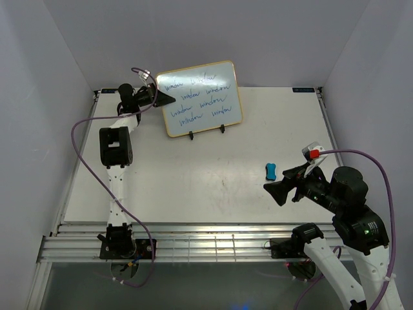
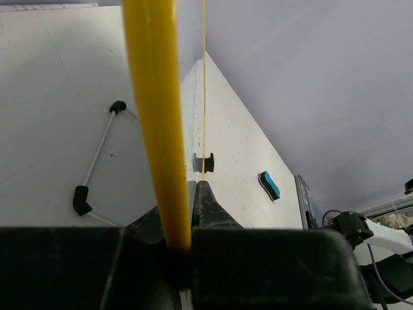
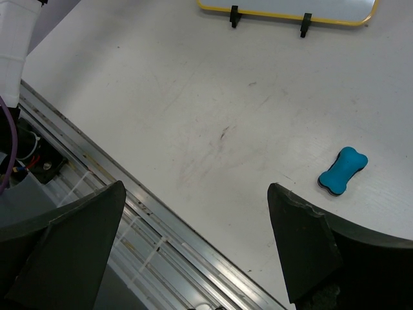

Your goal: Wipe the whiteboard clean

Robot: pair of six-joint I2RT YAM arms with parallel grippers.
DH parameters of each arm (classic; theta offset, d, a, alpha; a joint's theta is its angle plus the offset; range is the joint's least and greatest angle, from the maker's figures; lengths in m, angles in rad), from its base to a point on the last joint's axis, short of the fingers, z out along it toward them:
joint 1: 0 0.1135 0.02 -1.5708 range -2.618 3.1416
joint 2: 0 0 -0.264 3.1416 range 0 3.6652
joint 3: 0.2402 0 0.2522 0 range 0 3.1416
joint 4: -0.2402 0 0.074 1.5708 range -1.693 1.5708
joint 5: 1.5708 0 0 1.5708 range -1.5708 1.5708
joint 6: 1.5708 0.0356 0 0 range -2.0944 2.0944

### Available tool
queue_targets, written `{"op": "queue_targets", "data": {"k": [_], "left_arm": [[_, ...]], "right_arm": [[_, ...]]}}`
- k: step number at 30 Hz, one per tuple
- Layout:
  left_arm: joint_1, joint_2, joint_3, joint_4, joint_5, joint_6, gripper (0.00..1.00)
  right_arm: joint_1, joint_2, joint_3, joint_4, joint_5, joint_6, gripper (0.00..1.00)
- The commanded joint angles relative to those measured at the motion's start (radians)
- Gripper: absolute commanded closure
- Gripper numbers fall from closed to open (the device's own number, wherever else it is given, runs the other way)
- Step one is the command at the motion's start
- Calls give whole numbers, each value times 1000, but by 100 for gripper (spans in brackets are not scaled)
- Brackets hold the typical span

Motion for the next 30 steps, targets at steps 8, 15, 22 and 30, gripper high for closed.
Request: {"op": "queue_targets", "data": {"k": [8,15,22,30], "left_arm": [[-10,-49,3,149,-32,23,100],[-9,-98,-20,246,-56,-8,100],[-9,-133,-29,274,-89,-35,100],[-10,-166,-3,284,-104,-49,100]], "right_arm": [[4,-16,12,-2,-28,-6,5],[4,-14,9,8,-34,-4,4],[4,-16,5,10,-34,-6,2],[4,-17,5,4,-34,-15,4]]}}
